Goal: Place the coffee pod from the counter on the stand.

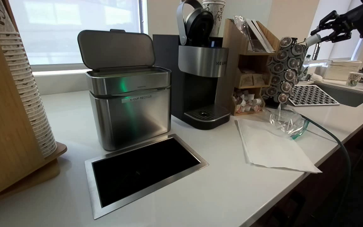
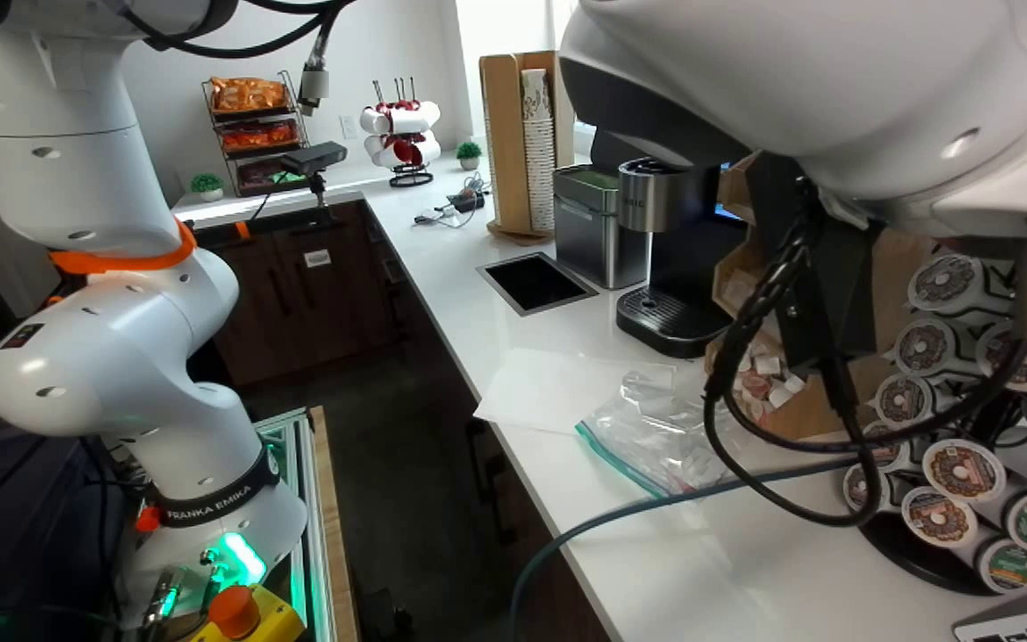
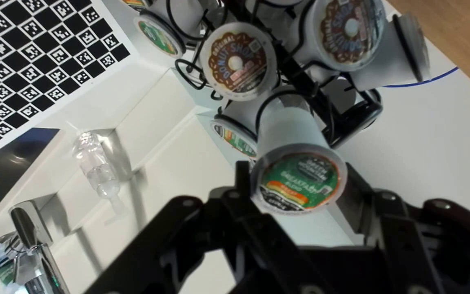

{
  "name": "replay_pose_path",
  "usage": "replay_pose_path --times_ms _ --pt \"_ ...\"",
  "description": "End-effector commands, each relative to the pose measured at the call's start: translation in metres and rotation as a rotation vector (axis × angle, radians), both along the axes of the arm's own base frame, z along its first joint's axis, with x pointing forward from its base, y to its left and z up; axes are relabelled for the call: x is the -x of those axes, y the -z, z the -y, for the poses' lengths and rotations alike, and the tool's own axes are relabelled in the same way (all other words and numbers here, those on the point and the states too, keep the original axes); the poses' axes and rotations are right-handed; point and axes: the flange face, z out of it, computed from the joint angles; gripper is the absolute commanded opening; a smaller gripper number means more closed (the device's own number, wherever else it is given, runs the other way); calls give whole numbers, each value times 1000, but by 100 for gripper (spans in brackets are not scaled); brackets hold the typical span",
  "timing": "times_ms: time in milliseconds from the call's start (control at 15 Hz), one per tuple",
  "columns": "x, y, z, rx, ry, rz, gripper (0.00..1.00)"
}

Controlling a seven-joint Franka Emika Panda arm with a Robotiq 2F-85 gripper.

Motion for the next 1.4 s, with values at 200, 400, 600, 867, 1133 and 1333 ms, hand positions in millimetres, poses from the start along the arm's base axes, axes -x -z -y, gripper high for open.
replay_pose_path --times_ms 200,400,600,867,1133,1333 --pt "-8 8 4 1 -29 42 29" --pt "-10 11 5 3 -29 49 29" --pt "-15 14 4 7 -33 53 29" --pt "-21 19 1 11 -45 49 29" --pt "-25 24 -1 10 -51 42 29" --pt "-26 25 -1 14 -51 44 29"
